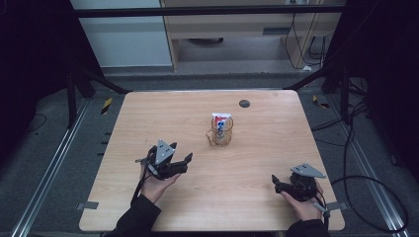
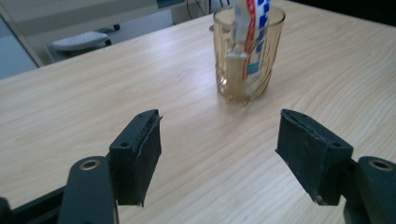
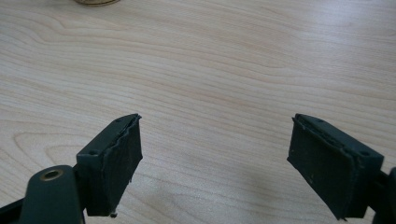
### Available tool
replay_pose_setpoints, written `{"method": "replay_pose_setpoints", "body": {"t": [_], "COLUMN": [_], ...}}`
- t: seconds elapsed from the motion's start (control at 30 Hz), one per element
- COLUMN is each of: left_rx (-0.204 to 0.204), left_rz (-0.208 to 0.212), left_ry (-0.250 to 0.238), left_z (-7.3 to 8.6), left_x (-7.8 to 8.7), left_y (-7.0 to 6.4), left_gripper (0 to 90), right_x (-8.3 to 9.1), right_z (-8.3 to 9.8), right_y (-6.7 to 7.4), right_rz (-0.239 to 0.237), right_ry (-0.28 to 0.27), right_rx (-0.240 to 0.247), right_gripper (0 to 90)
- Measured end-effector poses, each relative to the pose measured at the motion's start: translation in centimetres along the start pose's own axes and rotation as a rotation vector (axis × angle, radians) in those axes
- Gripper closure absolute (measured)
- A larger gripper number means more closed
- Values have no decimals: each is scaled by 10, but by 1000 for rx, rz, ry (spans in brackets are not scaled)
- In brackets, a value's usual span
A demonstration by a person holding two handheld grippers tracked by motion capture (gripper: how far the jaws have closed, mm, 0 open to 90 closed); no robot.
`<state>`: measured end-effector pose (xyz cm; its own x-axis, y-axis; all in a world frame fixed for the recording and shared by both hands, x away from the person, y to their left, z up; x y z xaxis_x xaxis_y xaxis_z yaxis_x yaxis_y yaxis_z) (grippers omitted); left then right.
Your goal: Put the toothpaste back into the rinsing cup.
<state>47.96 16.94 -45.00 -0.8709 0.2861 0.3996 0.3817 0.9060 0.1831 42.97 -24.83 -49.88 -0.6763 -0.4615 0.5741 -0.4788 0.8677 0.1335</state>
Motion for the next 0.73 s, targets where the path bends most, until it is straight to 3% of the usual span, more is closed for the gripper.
{"method": "replay_pose_setpoints", "body": {"t": [0.2,0.73], "left_rx": [16,83], "left_rz": [-17,-59], "left_ry": [44,107], "left_z": [22,58], "left_x": [10,34], "left_y": [17,51], "left_gripper": [289,278], "right_x": [0,1], "right_z": [0,2], "right_y": [0,-1], "right_rz": [1,7], "right_ry": [2,5], "right_rx": [-3,2], "right_gripper": [172,171]}}
Point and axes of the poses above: each handheld gripper's, and its own axes: x roughly backward along the jaws, z roughly out of its underside, y roughly to its left, the point moved 1 cm from there along -x, roughly forward along the jaws, and after that the axes turned 14 degrees about -z, right-handed, at the moved point
